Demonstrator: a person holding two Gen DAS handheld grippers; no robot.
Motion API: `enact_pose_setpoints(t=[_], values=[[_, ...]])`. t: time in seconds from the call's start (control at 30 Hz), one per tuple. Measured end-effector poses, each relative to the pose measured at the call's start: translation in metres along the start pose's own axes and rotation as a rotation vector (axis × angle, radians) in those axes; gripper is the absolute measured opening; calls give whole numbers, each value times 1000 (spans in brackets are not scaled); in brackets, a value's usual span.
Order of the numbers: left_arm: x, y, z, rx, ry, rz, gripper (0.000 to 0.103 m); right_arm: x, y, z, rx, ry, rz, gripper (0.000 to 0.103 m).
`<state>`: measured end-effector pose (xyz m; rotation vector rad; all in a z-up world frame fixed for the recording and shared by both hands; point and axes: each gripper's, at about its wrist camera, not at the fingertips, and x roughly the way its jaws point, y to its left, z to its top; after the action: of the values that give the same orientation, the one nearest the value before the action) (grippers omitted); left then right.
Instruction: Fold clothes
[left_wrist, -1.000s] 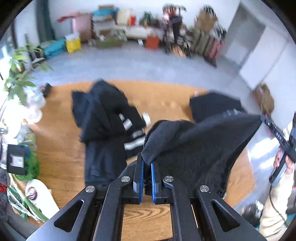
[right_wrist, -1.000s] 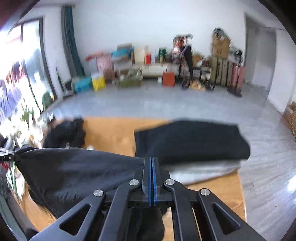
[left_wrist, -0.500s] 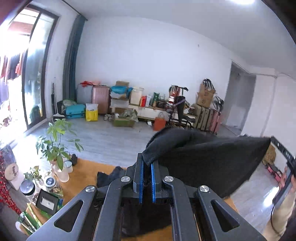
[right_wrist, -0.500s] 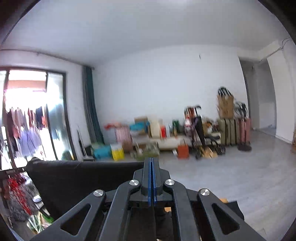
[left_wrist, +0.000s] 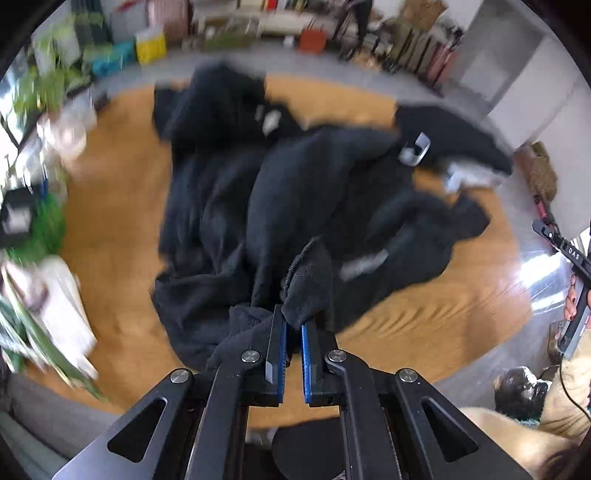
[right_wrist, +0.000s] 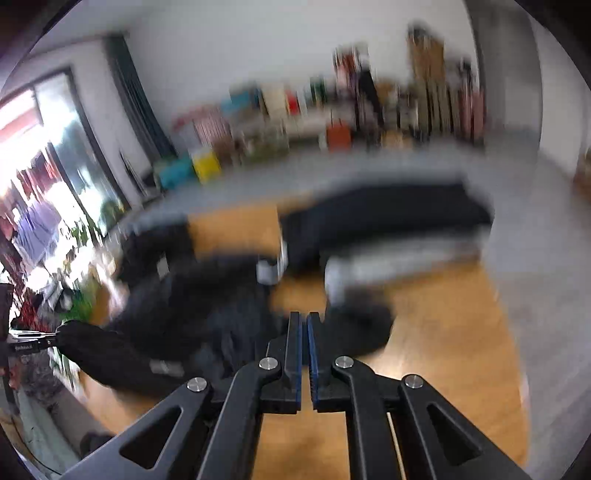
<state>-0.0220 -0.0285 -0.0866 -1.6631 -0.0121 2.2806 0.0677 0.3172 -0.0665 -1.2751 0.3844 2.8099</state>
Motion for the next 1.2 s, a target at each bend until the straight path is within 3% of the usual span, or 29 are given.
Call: enact_pose_setpoints(t=[0.1, 0.27, 0.37, 0.43, 0.53, 0.6, 0.67, 0.73, 0.8, 1.0, 1.2], values=[[20, 14, -20, -69, 51, 1, 7, 54, -1, -21, 15, 137, 33, 23], [23, 29, -41, -145, 73, -5, 7, 109, 14, -44, 27, 272, 104, 33], [21, 33, -45, -167, 68, -13, 7, 130, 28, -55, 46, 318, 145, 41], [24, 32, -46, -171, 62, -17, 7, 139, 32, -56, 76, 337, 160, 52], [28, 28, -46, -165, 55, -16, 7, 155, 35, -56, 154, 367, 198, 56], [29, 26, -47, -163, 55, -33, 7, 164, 42, -55, 159, 362, 171, 56], [28, 24, -50, -160, 54, -42, 7, 172, 50, -53, 155, 354, 136, 49], [26, 23, -53, -157, 49, -46, 7, 179, 56, -52, 129, 350, 105, 19], [22, 22, -57, -151, 44, -51, 7, 179, 60, -50, 101, 349, 97, 6], [7, 17, -78, -129, 32, -134, 7, 108, 21, -53, 119, 224, 125, 5], [9, 6, -101, -108, 89, -259, 7, 22, -60, -119, 341, 181, 30, 4]])
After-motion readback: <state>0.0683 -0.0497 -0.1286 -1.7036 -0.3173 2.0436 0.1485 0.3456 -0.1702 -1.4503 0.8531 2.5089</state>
